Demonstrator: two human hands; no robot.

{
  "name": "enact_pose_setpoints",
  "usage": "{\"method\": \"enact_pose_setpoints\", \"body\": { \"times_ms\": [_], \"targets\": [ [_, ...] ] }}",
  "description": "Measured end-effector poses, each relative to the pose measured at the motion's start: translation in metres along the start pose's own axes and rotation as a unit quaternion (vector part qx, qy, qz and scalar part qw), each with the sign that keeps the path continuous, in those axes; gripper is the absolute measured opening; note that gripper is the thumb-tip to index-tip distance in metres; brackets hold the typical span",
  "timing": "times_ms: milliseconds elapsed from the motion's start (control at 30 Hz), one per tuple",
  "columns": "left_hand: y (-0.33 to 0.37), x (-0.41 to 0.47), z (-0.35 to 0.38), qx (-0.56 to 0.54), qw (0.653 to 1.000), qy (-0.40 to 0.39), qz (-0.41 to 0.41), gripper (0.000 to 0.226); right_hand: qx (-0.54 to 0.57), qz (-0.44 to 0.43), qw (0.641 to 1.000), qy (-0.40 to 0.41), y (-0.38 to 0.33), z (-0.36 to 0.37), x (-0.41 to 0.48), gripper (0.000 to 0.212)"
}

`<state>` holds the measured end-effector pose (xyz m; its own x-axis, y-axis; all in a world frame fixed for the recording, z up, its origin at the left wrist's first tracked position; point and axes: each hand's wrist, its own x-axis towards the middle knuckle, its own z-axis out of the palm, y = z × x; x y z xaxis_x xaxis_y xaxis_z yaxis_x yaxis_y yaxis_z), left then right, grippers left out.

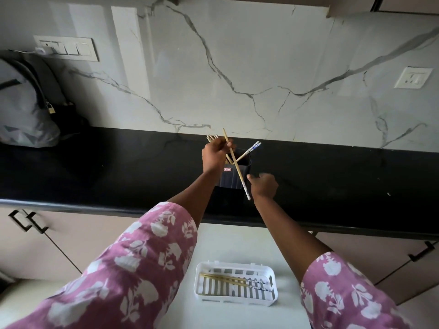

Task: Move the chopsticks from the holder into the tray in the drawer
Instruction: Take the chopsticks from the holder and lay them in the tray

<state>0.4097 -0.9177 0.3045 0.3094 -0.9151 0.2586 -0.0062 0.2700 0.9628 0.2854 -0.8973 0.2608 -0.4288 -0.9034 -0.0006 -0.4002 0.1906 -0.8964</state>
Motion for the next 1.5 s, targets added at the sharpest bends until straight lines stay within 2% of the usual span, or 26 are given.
{"method": "enact_pose_setpoints", "body": {
  "times_ms": [67, 133, 267, 433, 533, 600, 700, 800, 1033, 1167, 1267, 1367, 1500],
  "targets": [
    [-0.008, -0.002, 0.0, 0.029, 0.999, -0.033, -0.001, 0.013, 0.0, -0.102, 0.994, -0.043, -0.001, 0.002, -0.001, 0.031],
    [-0.016, -0.006, 0.0, 0.05, 0.997, -0.05, -0.006, 0.01, -0.006, -0.167, 0.982, -0.085, -0.002, 0.003, -0.002, 0.028],
    [-0.028, -0.012, -0.006, 0.076, 0.995, -0.059, -0.008, 0.01, -0.056, -0.245, 0.957, -0.144, 0.007, 0.007, -0.004, 0.022],
    [-0.054, -0.023, -0.024, 0.092, 0.991, -0.079, -0.06, 0.014, -0.091, -0.224, 0.952, -0.188, 0.032, 0.017, -0.01, 0.019],
    [-0.078, -0.028, -0.045, 0.078, 0.989, -0.048, -0.117, 0.028, -0.131, -0.181, 0.947, -0.229, 0.055, 0.021, -0.014, 0.022],
    [-0.095, -0.027, -0.061, 0.118, 0.98, -0.032, -0.156, 0.037, -0.154, -0.152, 0.941, -0.26, 0.074, 0.023, -0.016, 0.024],
    [-0.122, -0.029, -0.083, 0.234, 0.946, -0.053, -0.22, 0.05, -0.209, -0.129, 0.916, -0.317, 0.106, 0.024, -0.024, 0.025],
    [-0.146, -0.029, -0.094, 0.326, 0.899, -0.09, -0.28, 0.058, -0.271, -0.103, 0.876, -0.386, 0.139, 0.028, -0.034, 0.027],
    [-0.169, -0.034, -0.095, 0.499, 0.793, -0.195, -0.289, 0.066, -0.382, -0.114, 0.782, -0.479, 0.191, 0.045, -0.062, 0.023],
    [-0.164, -0.028, -0.082, 0.535, 0.757, -0.201, -0.318, 0.07, -0.421, -0.112, 0.75, -0.497, 0.206, 0.05, -0.071, 0.024],
    [-0.159, -0.024, -0.078, 0.553, 0.731, -0.212, -0.338, 0.074, -0.449, -0.109, 0.743, -0.483, 0.215, 0.057, -0.076, 0.02],
    [-0.154, -0.025, -0.075, 0.572, 0.71, -0.22, -0.346, 0.074, -0.484, -0.156, 0.725, -0.464, 0.225, 0.065, -0.083, 0.028],
    [-0.151, -0.027, -0.07, 0.589, 0.697, -0.221, -0.346, 0.071, -0.504, -0.168, 0.713, -0.457, 0.23, 0.069, -0.092, 0.023]
  ]
}}
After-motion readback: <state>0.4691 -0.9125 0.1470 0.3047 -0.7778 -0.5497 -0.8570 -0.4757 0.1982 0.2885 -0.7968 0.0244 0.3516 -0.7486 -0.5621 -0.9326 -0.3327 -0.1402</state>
